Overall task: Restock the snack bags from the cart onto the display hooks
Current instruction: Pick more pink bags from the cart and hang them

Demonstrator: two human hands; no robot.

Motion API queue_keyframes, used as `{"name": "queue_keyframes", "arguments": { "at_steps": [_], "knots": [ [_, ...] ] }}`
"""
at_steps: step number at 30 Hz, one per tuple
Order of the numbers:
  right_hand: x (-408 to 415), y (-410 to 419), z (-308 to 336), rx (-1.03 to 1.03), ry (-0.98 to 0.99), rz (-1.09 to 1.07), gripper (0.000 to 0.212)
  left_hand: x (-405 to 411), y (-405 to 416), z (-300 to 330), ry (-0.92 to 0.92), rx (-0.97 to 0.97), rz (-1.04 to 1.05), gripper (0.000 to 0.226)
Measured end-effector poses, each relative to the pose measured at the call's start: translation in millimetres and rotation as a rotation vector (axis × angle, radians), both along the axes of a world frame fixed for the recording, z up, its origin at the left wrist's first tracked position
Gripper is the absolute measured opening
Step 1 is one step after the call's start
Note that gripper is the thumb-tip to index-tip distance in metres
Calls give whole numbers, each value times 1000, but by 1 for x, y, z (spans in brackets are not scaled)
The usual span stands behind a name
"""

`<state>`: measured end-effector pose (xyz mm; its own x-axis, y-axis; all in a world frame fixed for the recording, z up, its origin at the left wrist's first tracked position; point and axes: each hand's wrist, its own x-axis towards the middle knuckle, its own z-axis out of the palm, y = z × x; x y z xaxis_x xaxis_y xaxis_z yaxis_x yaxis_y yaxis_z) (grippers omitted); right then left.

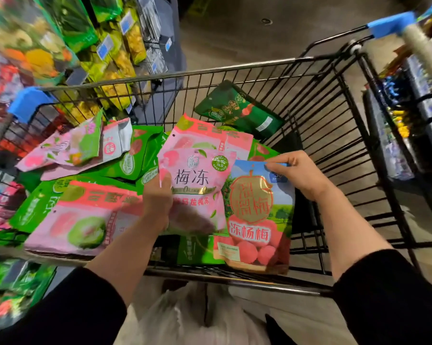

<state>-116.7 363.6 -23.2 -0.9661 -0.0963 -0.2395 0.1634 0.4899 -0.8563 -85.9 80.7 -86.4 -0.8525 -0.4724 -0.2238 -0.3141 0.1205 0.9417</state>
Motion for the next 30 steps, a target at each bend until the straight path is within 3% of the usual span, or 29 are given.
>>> {"name": "queue_keyframes", "arguments": {
  "at_steps": [2, 3, 7, 13, 18, 21, 25, 30],
  "knots": [
    [-4, -7, 3, -24, 47, -51, 11, 1, -5, 8, 98, -11, -36, 36],
    [-7, -10, 5, -66, 63, -85, 9, 1, -7, 10, 87, 26, 3, 37],
    [-19, -36, 31, -261, 67, -99, 9, 14, -17, 36, 62, -123, 130, 34],
    [-25, -105, 87, -331, 181, 140, 28, 48, -61, 88, 136, 24, 431, 50],
    [-3, -182, 139, -393, 241, 309, 26, 95, -111, 147, 318, 96, 653, 40],
    [26, -243, 181, -395, 354, 412, 18, 146, -156, 179, 422, 48, 803, 40],
    [74, -331, 218, -407, 429, 598, 18, 220, -227, 185, 507, 78, 927, 61],
    [139, -432, 206, -464, 380, 734, 15, 317, -278, 185, 467, -54, 1108, 43]
  ]
}}
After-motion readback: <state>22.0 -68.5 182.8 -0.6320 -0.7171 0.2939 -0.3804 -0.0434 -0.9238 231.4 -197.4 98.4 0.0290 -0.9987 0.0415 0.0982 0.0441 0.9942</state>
